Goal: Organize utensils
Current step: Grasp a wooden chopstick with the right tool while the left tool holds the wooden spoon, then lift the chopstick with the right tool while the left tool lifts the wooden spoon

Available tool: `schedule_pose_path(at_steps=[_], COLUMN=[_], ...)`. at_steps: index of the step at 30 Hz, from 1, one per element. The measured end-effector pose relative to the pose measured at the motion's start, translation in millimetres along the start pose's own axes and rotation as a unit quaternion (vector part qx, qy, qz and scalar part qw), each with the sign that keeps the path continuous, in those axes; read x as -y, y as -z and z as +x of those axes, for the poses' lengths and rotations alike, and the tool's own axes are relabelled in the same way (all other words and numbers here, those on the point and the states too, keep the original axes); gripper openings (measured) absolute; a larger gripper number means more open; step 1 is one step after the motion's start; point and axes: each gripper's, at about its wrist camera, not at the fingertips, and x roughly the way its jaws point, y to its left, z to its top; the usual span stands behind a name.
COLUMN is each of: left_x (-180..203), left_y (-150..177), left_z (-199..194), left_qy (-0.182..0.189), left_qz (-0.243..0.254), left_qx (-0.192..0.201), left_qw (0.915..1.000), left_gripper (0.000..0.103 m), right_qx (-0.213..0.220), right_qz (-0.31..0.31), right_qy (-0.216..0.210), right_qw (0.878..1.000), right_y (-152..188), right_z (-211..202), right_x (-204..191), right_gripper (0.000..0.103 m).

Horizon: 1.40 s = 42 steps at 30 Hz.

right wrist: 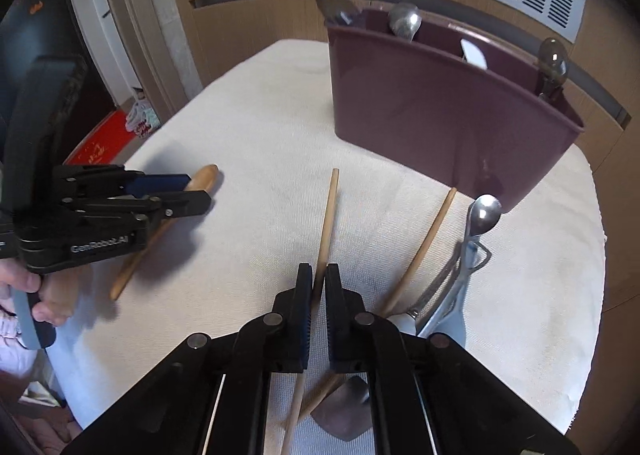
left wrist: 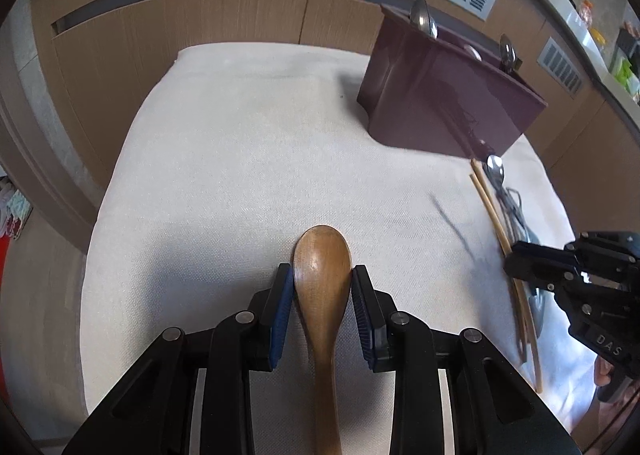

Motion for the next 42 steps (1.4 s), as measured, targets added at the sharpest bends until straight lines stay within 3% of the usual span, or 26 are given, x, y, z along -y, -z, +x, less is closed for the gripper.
schedule_pose_path(at_steps=[7, 13, 22, 25, 28, 30, 34, 38, 42], left_x=[25, 70, 124, 143, 159, 164, 162, 159, 150], left_y=[-4, -14, -45, -73, -106, -125, -162, -181, -187], left_z=[-44, -94, -140, -176, -205, -216, -225, -209, -176], left_qy=[0.011, 0.029, 0.052, 0.058, 0.048, 0.05, 0.054, 0.047, 0.049], left_qz=[0.019, 0.068, 0.107, 0.126, 0.136, 0.137, 0.122, 0.111, 0.1], left_qx=[0.072, 0.143, 0.192, 0.246, 0.305, 0.327, 0.362, 0.369, 0.342], left_qw=[0.9972, 0.987, 0.9741, 0.9593, 0.9412, 0.9336, 0.9225, 0.9217, 0.933], left_gripper=[0.03, 0.03, 0.03, 0.03, 0.03, 0.03, 0.03, 0.03, 0.03], right_qx=[0.041, 0.089, 0.166, 0.21, 0.276, 0.314, 0.349, 0.35, 0.333], right_qz=[0.033, 0.062, 0.064, 0.055, 0.038, 0.025, 0.009, 0.01, 0.02], right_qy=[-0.008, -0.006, 0.021, 0.039, 0.068, 0.081, 0.112, 0.125, 0.12], right_qw=[0.999, 0.994, 0.984, 0.975, 0.958, 0.946, 0.93, 0.929, 0.935], right_y=[8, 19, 8, -10, -37, -58, -88, -108, -116], right_z=[-36, -77, -131, -163, -210, -238, -263, -258, -232], right_x=[14, 40, 49, 52, 52, 53, 54, 61, 72], right_gripper=[0.005, 0.005, 0.005, 0.004, 0.004, 0.004, 0.004, 0.004, 0.004])
